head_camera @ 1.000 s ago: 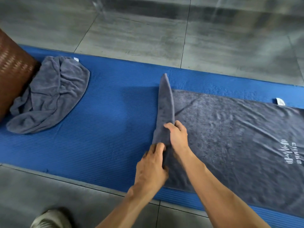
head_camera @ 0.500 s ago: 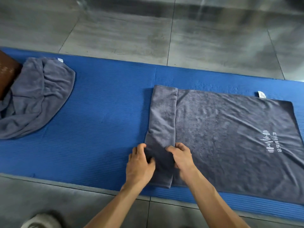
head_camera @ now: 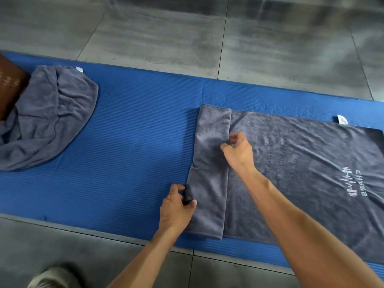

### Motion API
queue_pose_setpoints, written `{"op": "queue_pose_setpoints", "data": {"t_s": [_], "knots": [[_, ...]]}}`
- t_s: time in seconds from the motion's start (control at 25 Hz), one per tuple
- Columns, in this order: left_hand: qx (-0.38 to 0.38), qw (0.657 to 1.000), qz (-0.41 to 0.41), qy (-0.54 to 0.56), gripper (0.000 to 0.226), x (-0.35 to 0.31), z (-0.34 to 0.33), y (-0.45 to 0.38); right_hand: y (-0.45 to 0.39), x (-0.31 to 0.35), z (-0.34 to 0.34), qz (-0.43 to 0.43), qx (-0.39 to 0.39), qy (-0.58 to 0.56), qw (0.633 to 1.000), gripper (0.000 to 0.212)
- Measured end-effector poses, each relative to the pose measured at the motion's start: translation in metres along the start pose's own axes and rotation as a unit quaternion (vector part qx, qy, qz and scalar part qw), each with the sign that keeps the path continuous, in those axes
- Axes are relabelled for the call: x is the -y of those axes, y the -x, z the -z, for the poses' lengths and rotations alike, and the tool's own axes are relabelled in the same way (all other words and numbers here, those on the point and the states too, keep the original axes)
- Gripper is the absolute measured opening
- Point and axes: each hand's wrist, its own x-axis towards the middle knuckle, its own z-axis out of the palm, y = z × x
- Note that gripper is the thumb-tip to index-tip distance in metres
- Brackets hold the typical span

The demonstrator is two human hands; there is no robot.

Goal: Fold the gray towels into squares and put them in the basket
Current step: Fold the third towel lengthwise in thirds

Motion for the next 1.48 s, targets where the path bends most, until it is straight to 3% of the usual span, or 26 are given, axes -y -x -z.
{"op": "queue_pose_setpoints", "data": {"t_s": [0.16, 0.28, 0.36, 0.44, 0.52, 0.68, 0.84, 0.92, 1.0, 1.12, 1.24, 1.36, 1.48], "knots": [[-0.012, 0.999, -0.023, -0.033, 0.042, 0.004, -0.002, 0.003, -0.055, 0.020, -0.008, 0.012, 0.013, 0.008, 1.000, 0.039], [-0.080, 0.961, -0.190, -0.184, 0.043, 0.007, -0.017, 0.015, -0.078, 0.024, -0.012, -0.045, 0.000, -0.068, 0.997, 0.045], [-0.055, 0.926, -0.292, -0.234, 0.036, 0.003, -0.033, 0.027, -0.082, 0.020, -0.011, -0.069, -0.004, -0.092, 0.993, 0.044], [-0.008, 0.895, -0.336, -0.292, 0.039, -0.003, -0.048, 0.033, -0.086, 0.017, -0.008, -0.040, 0.023, -0.046, 0.998, 0.030], [0.026, 0.874, -0.329, -0.357, 0.048, -0.013, -0.060, 0.031, -0.090, 0.020, -0.004, 0.012, 0.078, 0.031, 0.996, 0.010], [0.067, 0.880, -0.252, -0.396, 0.042, -0.041, -0.057, 0.021, -0.086, 0.035, 0.006, 0.019, 0.143, 0.007, 0.990, 0.010], [0.023, 0.955, -0.157, -0.252, 0.037, -0.044, -0.017, 0.017, -0.079, 0.065, 0.001, 0.029, 0.152, -0.053, 0.986, 0.012], [-0.002, 0.977, -0.122, -0.175, 0.024, -0.040, 0.020, 0.014, -0.079, 0.085, -0.013, 0.036, 0.171, -0.063, 0.983, 0.011], [-0.053, 0.988, -0.079, -0.120, 0.031, -0.027, 0.054, 0.006, -0.082, 0.108, -0.034, 0.031, 0.195, -0.051, 0.979, 0.011], [-0.092, 0.994, -0.007, -0.061, 0.040, 0.003, 0.087, -0.008, -0.091, 0.131, -0.077, 0.024, 0.229, 0.024, 0.973, 0.011], [-0.055, 0.997, 0.053, -0.011, 0.048, 0.030, 0.093, -0.019, -0.105, 0.136, -0.117, 0.121, 0.251, 0.197, 0.940, 0.040], [-0.084, 0.995, 0.042, -0.017, 0.053, 0.047, 0.085, -0.019, -0.105, 0.125, -0.137, 0.171, 0.244, 0.214, 0.930, 0.054], [-0.136, 0.979, -0.059, -0.136, 0.056, 0.053, 0.066, -0.010, -0.096, 0.091, -0.136, 0.303, 0.111, 0.255, 0.911, 0.052]]}}
